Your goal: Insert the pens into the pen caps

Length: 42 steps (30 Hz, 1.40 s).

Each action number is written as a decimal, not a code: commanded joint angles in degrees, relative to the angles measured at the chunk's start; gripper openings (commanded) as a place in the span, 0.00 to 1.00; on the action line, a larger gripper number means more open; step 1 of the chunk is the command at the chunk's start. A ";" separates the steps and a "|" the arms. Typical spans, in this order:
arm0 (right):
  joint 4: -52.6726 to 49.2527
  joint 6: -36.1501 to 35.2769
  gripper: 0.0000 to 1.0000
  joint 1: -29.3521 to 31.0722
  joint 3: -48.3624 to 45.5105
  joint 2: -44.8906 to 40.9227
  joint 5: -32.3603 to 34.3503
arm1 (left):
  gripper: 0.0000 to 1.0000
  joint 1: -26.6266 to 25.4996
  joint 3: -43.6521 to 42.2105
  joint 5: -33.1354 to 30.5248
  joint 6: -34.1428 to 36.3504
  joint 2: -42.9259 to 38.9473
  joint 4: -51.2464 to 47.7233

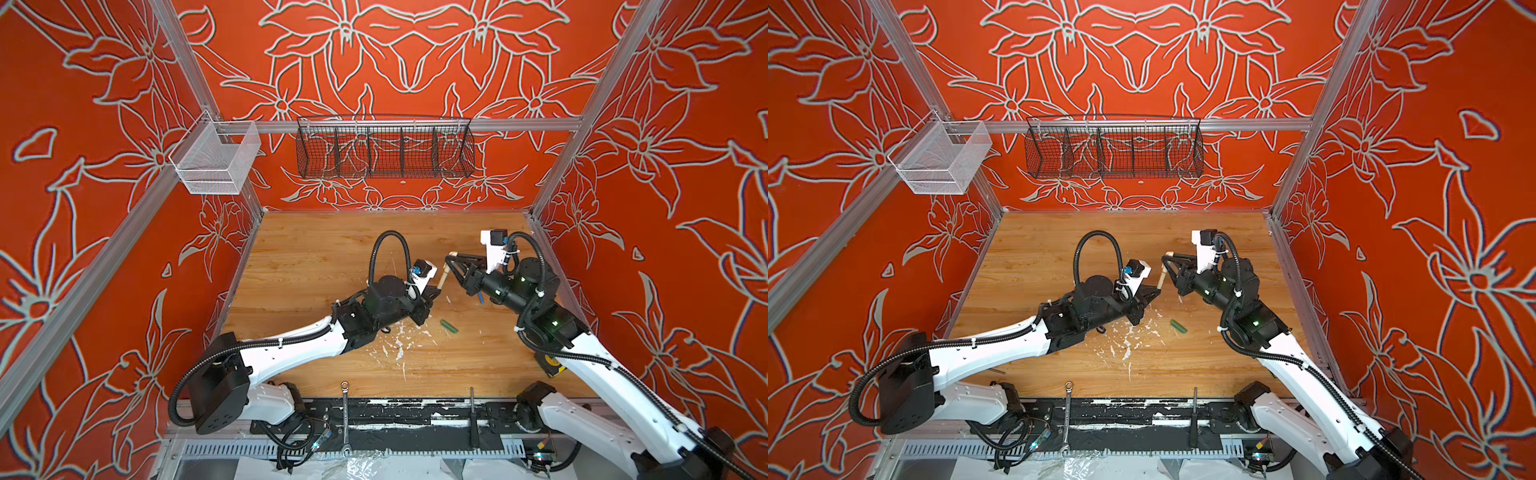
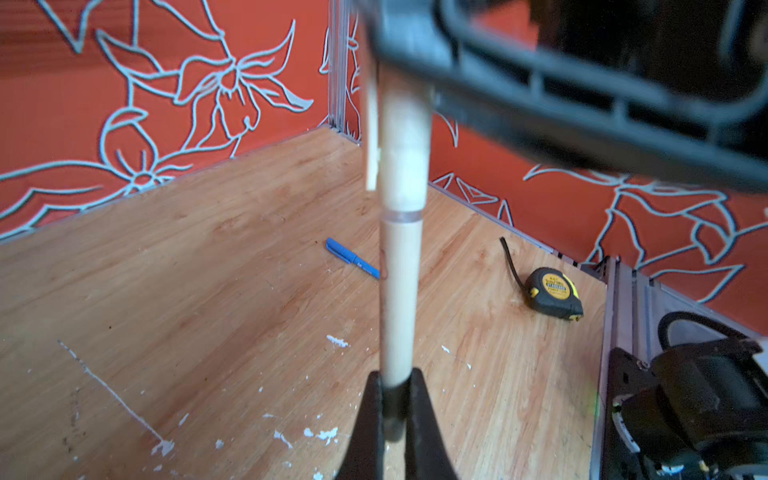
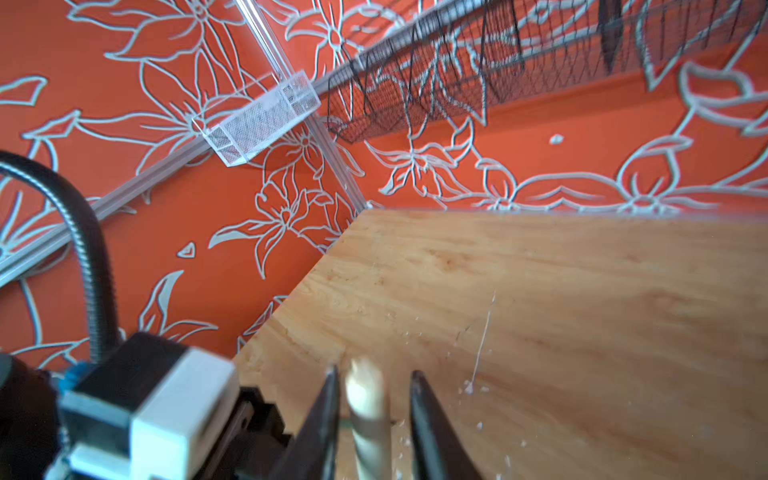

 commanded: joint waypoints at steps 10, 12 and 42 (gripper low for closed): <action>-17.07 -3.41 0.58 -0.45 6.44 -4.59 0.09 | 0.00 0.59 -0.45 3.10 -1.18 -1.91 0.63; -17.08 -3.63 0.59 -0.65 5.84 -4.18 -1.28 | 0.00 0.59 -0.86 2.70 -1.39 -2.68 -0.07; -2.05 0.01 0.11 -0.67 2.66 5.38 -11.73 | 0.00 0.59 -1.35 3.78 -2.45 -2.50 -0.76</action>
